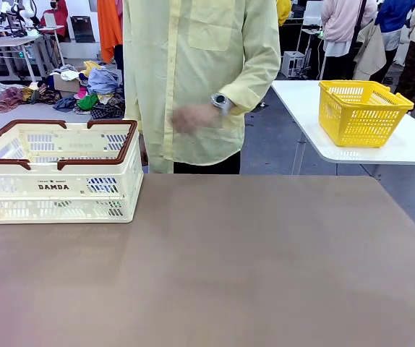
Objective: Place the drinks into the Shopping basket.
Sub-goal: Pick up one drink and place it into the Shopping basket.
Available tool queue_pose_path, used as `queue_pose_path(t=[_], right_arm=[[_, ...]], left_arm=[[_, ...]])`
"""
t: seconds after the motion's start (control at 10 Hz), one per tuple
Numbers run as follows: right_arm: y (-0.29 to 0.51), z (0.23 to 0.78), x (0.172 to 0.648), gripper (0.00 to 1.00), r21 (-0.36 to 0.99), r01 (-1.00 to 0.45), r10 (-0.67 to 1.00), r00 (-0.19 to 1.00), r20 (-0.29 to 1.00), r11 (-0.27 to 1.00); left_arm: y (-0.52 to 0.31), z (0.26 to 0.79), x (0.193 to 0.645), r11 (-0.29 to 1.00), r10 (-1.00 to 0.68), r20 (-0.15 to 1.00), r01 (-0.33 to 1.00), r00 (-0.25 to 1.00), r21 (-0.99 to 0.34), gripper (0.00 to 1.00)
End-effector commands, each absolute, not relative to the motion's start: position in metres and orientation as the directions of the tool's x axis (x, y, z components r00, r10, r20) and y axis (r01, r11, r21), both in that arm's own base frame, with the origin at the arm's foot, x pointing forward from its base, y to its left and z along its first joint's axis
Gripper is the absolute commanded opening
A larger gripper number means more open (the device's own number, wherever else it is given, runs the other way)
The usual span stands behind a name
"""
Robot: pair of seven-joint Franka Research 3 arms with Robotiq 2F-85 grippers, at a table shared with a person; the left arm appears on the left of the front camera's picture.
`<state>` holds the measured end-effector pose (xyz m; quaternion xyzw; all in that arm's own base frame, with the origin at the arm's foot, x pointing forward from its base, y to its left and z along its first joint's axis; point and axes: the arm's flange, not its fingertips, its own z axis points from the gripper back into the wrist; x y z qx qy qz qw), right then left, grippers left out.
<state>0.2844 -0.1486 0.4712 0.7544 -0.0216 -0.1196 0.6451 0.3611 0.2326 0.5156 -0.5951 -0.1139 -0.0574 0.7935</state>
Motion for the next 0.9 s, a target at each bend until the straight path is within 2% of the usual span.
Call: queue_pose_path(t=[0.0,0.8], right_arm=[[-0.1493,0.4768,0.2847,1.00,0.977,0.126,-0.184,0.970,-0.158,-0.175],[-0.1493,0.4768,0.2847,1.00,0.977,0.126,-0.184,0.970,-0.158,-0.175]], left_arm=[[0.2301,0.5150,0.3577,0.289,0.050,0.238,0.214,0.970,-0.933,1.00],[0.2301,0.5150,0.3577,0.289,0.050,0.238,0.214,0.970,-0.933,1.00]])
